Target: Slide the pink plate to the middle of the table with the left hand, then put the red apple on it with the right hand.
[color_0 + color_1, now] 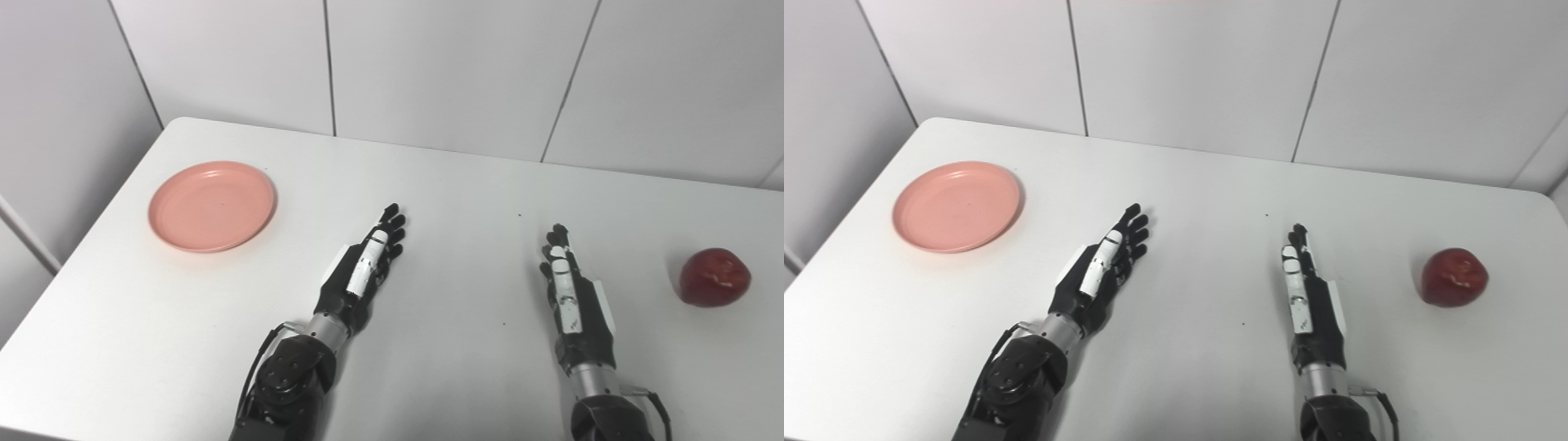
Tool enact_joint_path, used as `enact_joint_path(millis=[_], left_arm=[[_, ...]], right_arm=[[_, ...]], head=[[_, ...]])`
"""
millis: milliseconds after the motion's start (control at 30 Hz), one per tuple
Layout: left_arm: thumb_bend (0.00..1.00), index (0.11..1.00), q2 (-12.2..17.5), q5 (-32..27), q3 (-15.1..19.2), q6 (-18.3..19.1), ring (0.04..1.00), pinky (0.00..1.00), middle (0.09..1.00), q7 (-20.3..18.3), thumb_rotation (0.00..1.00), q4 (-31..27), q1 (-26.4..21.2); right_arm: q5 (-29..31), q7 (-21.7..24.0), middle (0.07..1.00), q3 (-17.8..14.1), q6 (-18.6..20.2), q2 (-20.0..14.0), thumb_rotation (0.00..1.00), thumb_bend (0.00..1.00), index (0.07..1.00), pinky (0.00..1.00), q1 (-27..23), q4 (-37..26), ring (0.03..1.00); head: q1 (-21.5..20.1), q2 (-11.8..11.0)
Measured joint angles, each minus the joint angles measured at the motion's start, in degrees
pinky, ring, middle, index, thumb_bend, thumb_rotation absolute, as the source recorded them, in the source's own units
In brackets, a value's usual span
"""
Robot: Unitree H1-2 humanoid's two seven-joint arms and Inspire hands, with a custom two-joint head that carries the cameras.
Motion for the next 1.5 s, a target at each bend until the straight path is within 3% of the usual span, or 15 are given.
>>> enact_joint_path(millis=[200, 433, 900, 1100, 1333, 1500], left_arm=[[0.38, 1.0, -0.85, 0.39, -0.41, -2.15, 1.0, 1.0, 1.0, 0.24, 1.0, 1.67, 0.0], [0.38, 1.0, -1.46, 0.54, -1.28, -4.11, 1.0, 1.0, 1.0, 0.43, 1.0, 3.2, -0.11], [0.38, 0.998, -1.64, 0.31, -0.86, -4.29, 0.998, 1.0, 1.0, -0.67, 1.0, 3.87, -0.85], [0.4, 0.984, -0.99, 0.28, 0.12, -2.69, 0.985, 1.0, 0.994, -0.65, 1.0, 2.83, -1.09], [0.41, 0.962, 2.12, 0.16, 1.81, 0.71, 0.966, 0.99, 0.975, -0.76, 1.0, -2.49, -2.63], [0.41, 0.942, 2.43, -0.85, 2.95, 2.33, 0.942, 0.95, 0.958, -0.68, 1.0, -5.33, -4.33]], right_arm=[[1.69, 1.04, 1.0, -1.07, -2.41, -1.0, 1.0, 0.17, 1.0, 1.0, 0.05, 1.62, 1.0], [4.14, 2.57, 1.0, -1.75, -5.37, -1.2, 1.0, 0.18, 1.0, 1.0, 0.01, 3.7, 1.0], [3.68, 2.84, 1.0, -1.7, -5.52, -1.02, 1.0, 0.17, 1.0, 1.0, 0.01, 3.74, 1.0], [4.81, 3.24, 1.0, -1.78, -5.52, -1.05, 1.0, 0.17, 1.0, 1.0, 0.0, 3.8, 1.0], [4.34, 3.14, 1.0, -1.78, -5.53, -1.15, 1.0, 0.17, 1.0, 1.0, 0.02, 3.78, 1.0], [4.88, 3.2, 1.0, -1.83, -5.53, -1.12, 1.0, 0.17, 1.0, 1.0, 0.02, 3.78, 1.0]], head=[[2.91, -2.03], [3.09, -2.64], [3.53, -3.7], [3.71, -4.05], [4.06, -4.23], [4.23, -4.4]])
